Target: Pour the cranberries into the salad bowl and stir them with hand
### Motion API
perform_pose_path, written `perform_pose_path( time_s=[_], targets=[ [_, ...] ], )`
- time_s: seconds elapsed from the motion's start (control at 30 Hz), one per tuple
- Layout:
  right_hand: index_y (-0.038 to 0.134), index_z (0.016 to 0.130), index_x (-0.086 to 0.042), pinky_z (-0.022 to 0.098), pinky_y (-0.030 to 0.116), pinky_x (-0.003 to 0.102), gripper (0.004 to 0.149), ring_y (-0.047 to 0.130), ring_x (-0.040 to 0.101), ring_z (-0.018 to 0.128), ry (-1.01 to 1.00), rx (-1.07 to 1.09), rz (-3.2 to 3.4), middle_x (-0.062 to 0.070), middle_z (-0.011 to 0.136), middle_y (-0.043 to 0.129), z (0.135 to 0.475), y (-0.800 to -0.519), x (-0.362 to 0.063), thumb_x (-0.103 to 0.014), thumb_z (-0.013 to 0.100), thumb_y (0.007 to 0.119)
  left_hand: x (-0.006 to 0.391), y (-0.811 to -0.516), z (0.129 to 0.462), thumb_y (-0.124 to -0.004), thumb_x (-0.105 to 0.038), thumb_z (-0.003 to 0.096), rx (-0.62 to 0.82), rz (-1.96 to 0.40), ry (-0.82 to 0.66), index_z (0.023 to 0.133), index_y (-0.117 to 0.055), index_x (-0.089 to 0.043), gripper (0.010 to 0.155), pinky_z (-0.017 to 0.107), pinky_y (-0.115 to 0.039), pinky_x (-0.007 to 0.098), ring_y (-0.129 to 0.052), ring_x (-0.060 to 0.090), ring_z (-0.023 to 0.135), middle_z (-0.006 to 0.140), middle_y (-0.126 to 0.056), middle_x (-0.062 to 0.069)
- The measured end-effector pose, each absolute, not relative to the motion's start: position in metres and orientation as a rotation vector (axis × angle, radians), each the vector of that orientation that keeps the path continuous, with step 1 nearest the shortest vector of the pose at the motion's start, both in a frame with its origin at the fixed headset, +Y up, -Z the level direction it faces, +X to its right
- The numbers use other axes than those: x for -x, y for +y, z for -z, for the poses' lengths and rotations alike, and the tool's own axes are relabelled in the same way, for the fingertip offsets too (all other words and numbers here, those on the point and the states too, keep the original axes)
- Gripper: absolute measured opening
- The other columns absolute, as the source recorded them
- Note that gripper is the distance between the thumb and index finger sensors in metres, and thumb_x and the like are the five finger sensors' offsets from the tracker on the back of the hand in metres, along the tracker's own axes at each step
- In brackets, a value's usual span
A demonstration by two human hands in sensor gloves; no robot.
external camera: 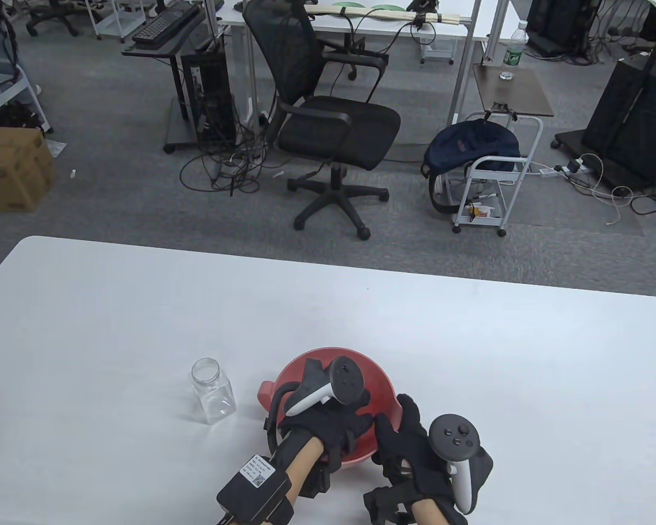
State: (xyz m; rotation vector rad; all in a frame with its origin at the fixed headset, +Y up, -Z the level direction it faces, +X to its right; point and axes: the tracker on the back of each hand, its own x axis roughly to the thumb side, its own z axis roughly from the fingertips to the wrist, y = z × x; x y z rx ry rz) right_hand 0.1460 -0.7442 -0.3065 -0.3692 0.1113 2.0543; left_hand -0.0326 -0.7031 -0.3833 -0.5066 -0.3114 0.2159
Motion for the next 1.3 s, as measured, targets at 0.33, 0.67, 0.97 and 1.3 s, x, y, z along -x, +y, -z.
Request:
perform_pose_path(
  time_s=[0.33, 0.67, 0.97, 1.3],
  targets=[
    [0.045, 0.105, -0.026, 0.022, 0.092, 0.024, 0.072, 0.103, 0.02, 0.04, 0.112, 0.369, -2.049, 0.013, 0.102, 0.075, 0.307, -0.745, -0.146, -0.061, 0.049, 0.074, 0.036, -0.723, 0.389, -0.07, -0.07, 0.0536, 0.529, -0.058, -0.293, 0.113, -0.047, -0.048, 0.067, 0.084, -0.057, 0.047, -0.055, 0.022, 0.119, 0.126, -0.056, -0.016],
    [0.045, 0.105, -0.027, 0.022, 0.092, 0.024, 0.071, 0.103, 0.02, 0.04, 0.117, 0.369, -2.03, 0.013, 0.102, 0.074, 0.305, -0.746, -0.147, -0.061, 0.05, 0.073, 0.041, -0.736, 0.397, -0.066, -0.079, 0.0529, 0.648, -0.021, -0.229, 0.117, -0.036, -0.049, 0.077, 0.085, -0.056, 0.046, -0.043, 0.019, 0.121, 0.13, -0.044, -0.012],
    [0.045, 0.104, -0.027, 0.022, 0.092, 0.024, 0.068, 0.103, 0.02, 0.04, 0.123, 0.362, -2.036, 0.013, 0.102, 0.074, 0.304, -0.746, -0.147, -0.059, 0.051, 0.072, 0.044, -0.739, 0.398, -0.066, -0.076, 0.056, 0.702, -0.025, -0.193, 0.119, -0.044, -0.03, 0.081, 0.079, -0.069, 0.04, -0.069, 0.028, 0.111, 0.125, -0.058, 0.002],
    [0.045, 0.104, -0.027, 0.022, 0.092, 0.025, 0.067, 0.103, 0.02, 0.04, 0.137, 0.366, -2.014, 0.013, 0.102, 0.074, 0.306, -0.748, -0.148, -0.059, 0.051, 0.072, 0.051, -0.737, 0.401, -0.065, -0.076, 0.0591, 0.751, -0.041, -0.14, 0.11, -0.068, -0.026, 0.072, 0.06, -0.088, 0.025, -0.095, 0.022, 0.089, 0.109, -0.084, 0.003]
  ],
)
